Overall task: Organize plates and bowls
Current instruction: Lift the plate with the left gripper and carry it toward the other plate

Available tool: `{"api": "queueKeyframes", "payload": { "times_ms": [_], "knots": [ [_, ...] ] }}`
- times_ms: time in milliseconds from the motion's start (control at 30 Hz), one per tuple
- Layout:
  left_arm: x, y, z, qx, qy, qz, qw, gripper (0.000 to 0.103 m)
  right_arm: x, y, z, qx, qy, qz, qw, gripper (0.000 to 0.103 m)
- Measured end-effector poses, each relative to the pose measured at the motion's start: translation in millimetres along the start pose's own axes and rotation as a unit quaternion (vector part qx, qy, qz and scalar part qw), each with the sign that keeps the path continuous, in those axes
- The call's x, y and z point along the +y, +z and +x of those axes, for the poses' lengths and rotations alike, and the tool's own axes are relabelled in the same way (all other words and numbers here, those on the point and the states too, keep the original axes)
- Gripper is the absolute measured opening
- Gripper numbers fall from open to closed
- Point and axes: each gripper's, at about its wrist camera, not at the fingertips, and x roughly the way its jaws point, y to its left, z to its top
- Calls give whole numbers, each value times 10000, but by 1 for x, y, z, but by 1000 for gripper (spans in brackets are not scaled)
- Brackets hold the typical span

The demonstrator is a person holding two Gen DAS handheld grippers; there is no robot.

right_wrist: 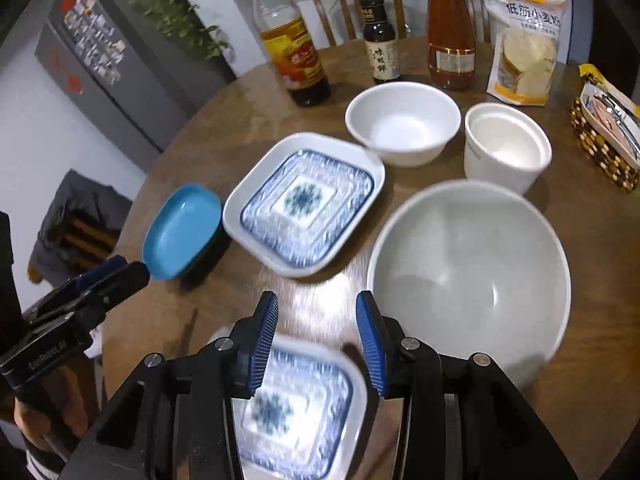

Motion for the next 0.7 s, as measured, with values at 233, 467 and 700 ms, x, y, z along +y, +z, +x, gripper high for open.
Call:
{"api": "queueKeyframes", "payload": {
  "times_ms": [233,467,700],
  "knots": [
    [-6,56,48,166,119,578,9981,66,3,48,38,252,-471,-88,9985,41],
    [-4,90,107,631,276,921,9934,63,1,79,81,673,-1319,-334,9884,41],
    [-12,93,141,1039,193,1330,9855,40,0,86,109,1122,-1380,-561,9825,41]
  ]
}}
